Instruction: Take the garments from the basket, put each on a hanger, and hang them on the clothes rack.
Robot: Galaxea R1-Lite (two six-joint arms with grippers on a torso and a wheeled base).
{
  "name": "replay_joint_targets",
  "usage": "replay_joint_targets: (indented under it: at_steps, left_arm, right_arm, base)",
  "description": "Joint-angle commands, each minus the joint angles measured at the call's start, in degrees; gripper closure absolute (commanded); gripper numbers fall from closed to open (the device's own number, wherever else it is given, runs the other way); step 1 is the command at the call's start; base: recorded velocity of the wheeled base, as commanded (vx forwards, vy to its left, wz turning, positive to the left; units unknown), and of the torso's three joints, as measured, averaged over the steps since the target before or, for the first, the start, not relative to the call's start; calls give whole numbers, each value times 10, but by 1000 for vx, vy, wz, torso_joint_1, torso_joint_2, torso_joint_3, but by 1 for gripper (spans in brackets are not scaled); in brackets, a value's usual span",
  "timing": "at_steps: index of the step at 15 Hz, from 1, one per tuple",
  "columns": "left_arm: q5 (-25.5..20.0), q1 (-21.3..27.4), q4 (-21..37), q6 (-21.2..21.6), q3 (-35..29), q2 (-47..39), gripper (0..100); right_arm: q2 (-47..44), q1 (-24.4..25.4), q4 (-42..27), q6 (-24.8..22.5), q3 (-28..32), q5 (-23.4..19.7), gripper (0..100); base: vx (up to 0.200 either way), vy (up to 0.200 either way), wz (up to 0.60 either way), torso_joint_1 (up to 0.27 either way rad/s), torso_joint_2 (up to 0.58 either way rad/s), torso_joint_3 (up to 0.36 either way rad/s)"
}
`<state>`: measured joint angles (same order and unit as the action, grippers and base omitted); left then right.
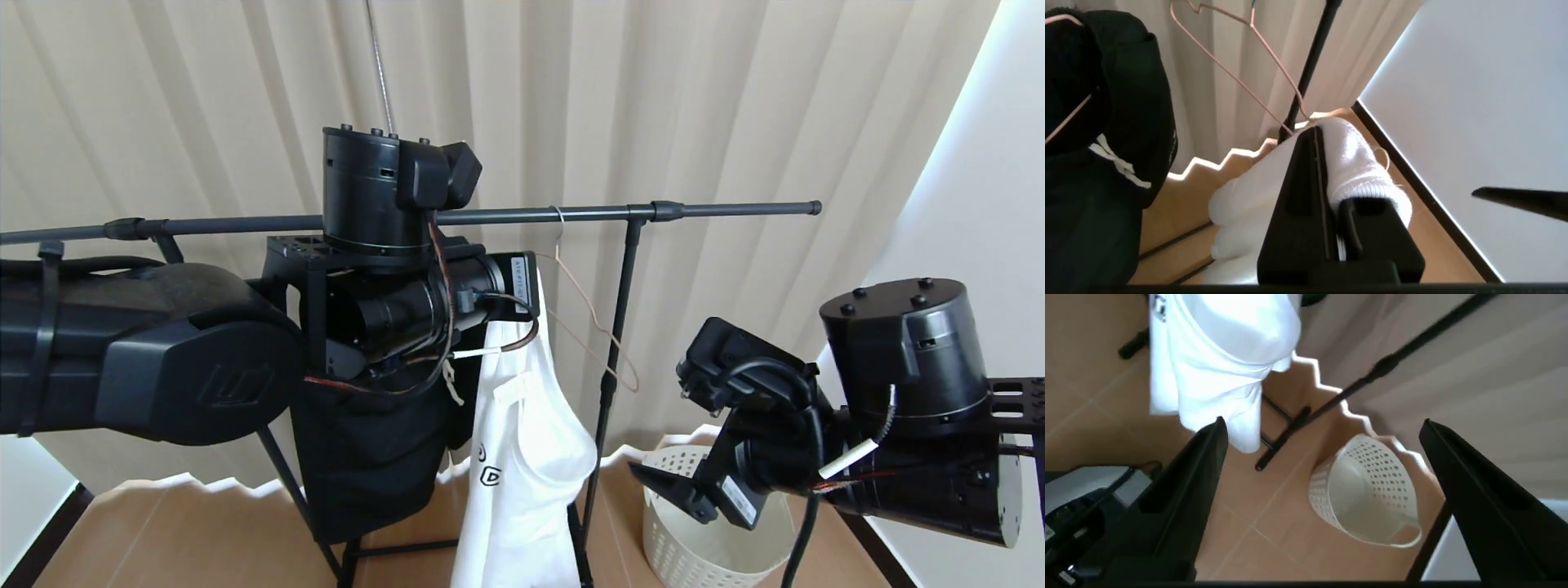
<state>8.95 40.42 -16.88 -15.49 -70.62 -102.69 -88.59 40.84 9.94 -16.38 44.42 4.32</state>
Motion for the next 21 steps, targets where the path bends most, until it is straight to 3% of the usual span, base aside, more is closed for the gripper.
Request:
replay_joint_targets:
  at_steps: [1, 2, 4, 8, 9, 11, 14, 21]
  left_arm:
    - [0, 5, 1, 1, 9, 2, 100]
    - [-2, 11, 1, 11, 22, 11, 100]
    - [-10, 23, -3, 35, 46, 28, 100]
    - [-5, 34, -3, 36, 47, 30, 100]
    - [-4, 35, -3, 36, 47, 29, 100]
    - [0, 39, -3, 36, 45, 27, 100]
    - [0, 42, -3, 36, 44, 26, 100]
    - [0, 55, -3, 37, 51, 28, 100]
  right_arm:
    - [5, -1, 56, -4, -44, -66, 0]
    - [-1, -8, 92, -4, -56, -99, 0]
    - [-24, -24, 140, -3, -67, -125, 0]
    - [-35, -5, 196, 2, -66, -122, 0]
    - [-34, 11, 200, 18, -62, -106, 0]
    - [-40, 64, 204, 98, -26, -21, 0]
    - [-79, 80, 214, 132, 10, 55, 0]
    - [-111, 19, 243, 130, 9, 62, 0]
  base:
    - [0, 0, 0, 0, 0, 0]
    - [0, 0, 0, 0, 0, 0]
    - [0, 0, 0, 0, 0, 0]
    - [0, 0, 0, 0, 0, 0]
    - [0, 0, 0, 0, 0, 0]
    - [0, 0, 0, 0, 0, 0]
    - [0, 0, 0, 0, 0, 0]
    - [0, 0, 0, 0, 0, 0]
